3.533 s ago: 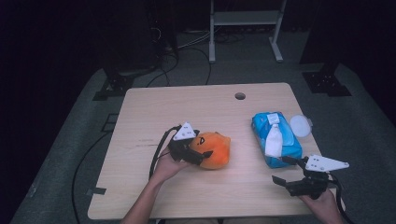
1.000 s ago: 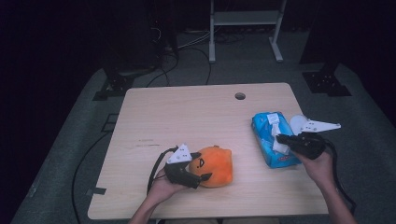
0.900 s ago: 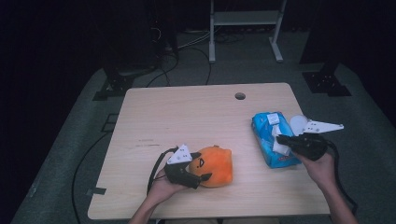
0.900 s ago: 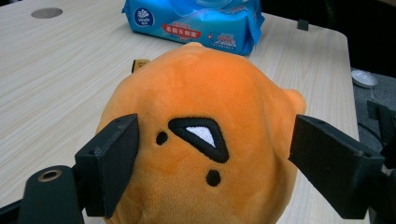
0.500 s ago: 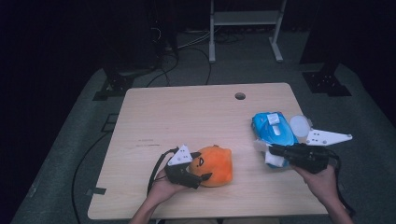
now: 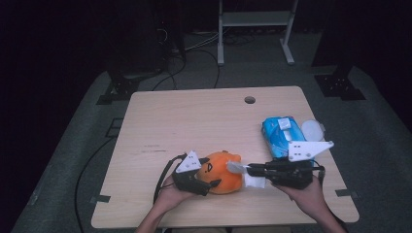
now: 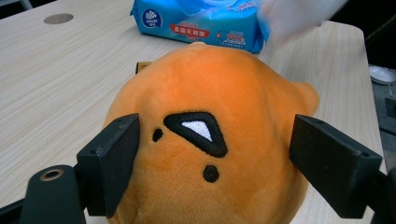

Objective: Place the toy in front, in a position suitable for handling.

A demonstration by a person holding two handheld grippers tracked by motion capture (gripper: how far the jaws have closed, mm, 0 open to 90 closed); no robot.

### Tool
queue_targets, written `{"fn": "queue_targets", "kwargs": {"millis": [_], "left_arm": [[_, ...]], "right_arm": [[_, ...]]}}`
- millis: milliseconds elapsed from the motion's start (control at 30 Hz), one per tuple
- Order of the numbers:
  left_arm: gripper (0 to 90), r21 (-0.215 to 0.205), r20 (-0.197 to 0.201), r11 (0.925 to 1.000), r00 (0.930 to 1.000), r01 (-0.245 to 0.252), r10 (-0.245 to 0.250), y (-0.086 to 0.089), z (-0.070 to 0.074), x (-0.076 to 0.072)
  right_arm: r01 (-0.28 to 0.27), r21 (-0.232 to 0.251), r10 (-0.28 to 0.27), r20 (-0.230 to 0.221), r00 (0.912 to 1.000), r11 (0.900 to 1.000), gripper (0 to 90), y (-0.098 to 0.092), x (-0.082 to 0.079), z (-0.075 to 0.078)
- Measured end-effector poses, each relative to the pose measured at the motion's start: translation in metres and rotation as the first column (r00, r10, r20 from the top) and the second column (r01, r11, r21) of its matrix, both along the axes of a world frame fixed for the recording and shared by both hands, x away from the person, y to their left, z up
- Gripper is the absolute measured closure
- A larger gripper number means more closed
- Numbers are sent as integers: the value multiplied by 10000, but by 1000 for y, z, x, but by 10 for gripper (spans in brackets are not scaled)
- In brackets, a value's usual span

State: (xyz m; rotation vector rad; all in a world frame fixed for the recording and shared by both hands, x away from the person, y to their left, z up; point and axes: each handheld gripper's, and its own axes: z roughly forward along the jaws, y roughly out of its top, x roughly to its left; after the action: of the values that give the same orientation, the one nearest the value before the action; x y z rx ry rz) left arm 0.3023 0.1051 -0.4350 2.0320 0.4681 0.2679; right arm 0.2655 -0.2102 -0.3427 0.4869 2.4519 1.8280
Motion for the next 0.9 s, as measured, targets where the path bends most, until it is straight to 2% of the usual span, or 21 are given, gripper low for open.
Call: {"fn": "queue_targets", "kwargs": {"millis": [100, 167, 233, 300, 400, 433, 467, 500, 567, 633, 700, 767, 800, 900], "left_arm": [[170, 89, 110, 9999, 9999, 81, -82, -1, 0, -1], [170, 115, 144, 9999, 9998, 126, -128, -1, 0, -2], [170, 99, 174, 9999, 9998, 128, -129, -2, 0, -3], [170, 97, 160, 9999, 9998, 110, -112, -2, 0, -3], [170, 113, 133, 9999, 9999, 98, -99, -2, 0, -3], [172, 113, 110, 9999, 9999, 74, -75, -1, 0, -2], [177, 113, 110, 9999, 9999, 74, -75, -1, 0, -2], [179, 137, 86, 9999, 9999, 53, -55, -1, 0, -2], [179, 99, 30, 10000, 10000, -4, 4, -1, 0, -1], [179, 79, 43, 10000, 10000, -53, 53, -2, -1, -1], [180, 118, 71, 9999, 10000, -38, 38, -3, -1, -1], [179, 127, 93, 9999, 9999, -48, 47, -4, -1, -1], [179, 156, 103, 9999, 9999, 21, -23, -5, -1, -1], [175, 137, 41, 9998, 9999, 164, -165, -4, -1, -1]], "right_arm": [[57, -323, -66, -269, 9996, 9995, 853, 12, 14, -14], [349, -1013, -353, -27, 9994, 9942, 851, 21, 21, -25], [474, -1428, -475, 32, 9989, 9886, 850, 30, 28, -36], [606, -1900, -548, 357, 9979, 9799, 847, 39, 31, -46], [561, -2300, -426, 633, 9971, 9716, 821, 49, 29, -60], [534, -2340, -373, 729, 9966, 9708, 784, 51, 28, -64], [534, -2340, -373, 729, 9966, 9708, 784, 51, 28, -64], [419, -2319, -188, 1009, 9947, 9718, 732, 53, 25, -69], [297, -2307, -14, 1217, 9926, 9726, 662, 53, 23, -71], [233, -2372, 93, 1356, 9907, 9712, 610, 54, 21, -72], [208, -2536, 233, 1695, 9853, 9671, 569, 56, 17, -74], [290, -2660, 221, 1872, 9821, 9635, 569, 57, 16, -75], [578, -2858, 89, 2268, 9739, 9565, 593, 61, 15, -78], [885, -2981, -78, 2617, 9651, 9504, 674, 63, 15, -81]]}}
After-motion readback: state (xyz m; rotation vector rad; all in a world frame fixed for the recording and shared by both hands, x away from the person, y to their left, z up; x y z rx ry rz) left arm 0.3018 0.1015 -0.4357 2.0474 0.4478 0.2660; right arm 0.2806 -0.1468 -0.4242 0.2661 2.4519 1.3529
